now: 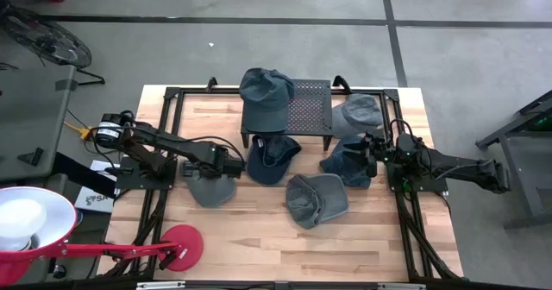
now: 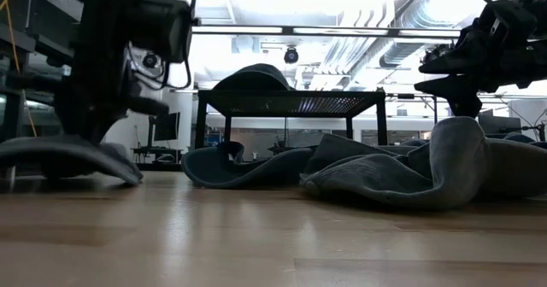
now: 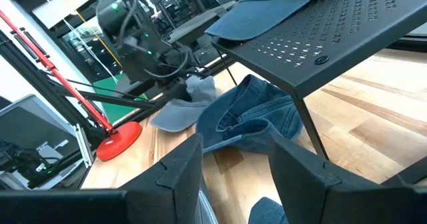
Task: Pick & Place hat
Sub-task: Put the bottom left gray cap on the shelf
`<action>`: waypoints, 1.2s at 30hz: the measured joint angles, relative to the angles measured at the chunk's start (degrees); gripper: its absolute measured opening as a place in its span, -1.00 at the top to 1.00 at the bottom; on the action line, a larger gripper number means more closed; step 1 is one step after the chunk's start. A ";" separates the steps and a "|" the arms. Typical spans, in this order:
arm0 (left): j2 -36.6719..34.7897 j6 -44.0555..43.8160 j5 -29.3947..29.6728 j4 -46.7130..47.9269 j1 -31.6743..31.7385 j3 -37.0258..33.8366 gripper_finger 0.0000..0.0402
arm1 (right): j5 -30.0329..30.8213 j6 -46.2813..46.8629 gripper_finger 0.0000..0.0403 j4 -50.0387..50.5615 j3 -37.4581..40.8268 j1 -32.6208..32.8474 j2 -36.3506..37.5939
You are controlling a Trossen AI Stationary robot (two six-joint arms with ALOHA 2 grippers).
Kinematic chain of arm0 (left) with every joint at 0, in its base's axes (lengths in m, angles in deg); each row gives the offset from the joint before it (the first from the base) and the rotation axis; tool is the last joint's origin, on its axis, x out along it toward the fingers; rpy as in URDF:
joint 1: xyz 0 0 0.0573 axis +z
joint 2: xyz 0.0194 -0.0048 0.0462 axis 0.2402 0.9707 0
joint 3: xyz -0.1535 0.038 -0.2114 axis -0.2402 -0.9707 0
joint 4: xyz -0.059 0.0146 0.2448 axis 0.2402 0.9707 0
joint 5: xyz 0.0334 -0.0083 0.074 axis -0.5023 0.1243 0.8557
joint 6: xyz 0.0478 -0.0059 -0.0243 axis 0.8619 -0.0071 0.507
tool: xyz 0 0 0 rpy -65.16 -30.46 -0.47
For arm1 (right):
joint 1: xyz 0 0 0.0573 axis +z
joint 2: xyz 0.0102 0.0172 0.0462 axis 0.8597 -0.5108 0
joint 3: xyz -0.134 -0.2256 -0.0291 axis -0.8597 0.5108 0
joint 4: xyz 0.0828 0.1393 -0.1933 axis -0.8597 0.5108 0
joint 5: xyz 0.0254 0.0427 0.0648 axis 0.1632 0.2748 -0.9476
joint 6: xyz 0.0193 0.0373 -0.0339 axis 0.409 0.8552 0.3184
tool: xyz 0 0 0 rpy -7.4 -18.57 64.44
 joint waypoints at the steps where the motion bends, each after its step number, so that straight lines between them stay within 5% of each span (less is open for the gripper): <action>1: 0.00 0.65 0.54 0.72 -0.48 1.02 0.94 | 0.00 -0.46 0.20 -0.01 0.00 0.00 0.00; 12: -0.09 6.77 5.42 7.34 -9.04 13.70 0.95 | 0.02 -0.19 0.19 -0.57 0.00 -0.02 -0.02; 19: -0.11 14.80 8.87 7.09 -15.86 20.26 0.95 | -2.81 19.62 0.19 -3.83 0.00 0.04 -0.02; 28: -0.11 27.48 17.69 6.08 -21.00 25.96 0.95 | -7.76 19.54 0.19 -20.47 0.00 0.09 0.00; 36: -0.11 48.59 26.30 -2.50 -21.38 31.65 0.95 | -8.96 20.49 0.19 -34.47 -0.12 0.11 0.00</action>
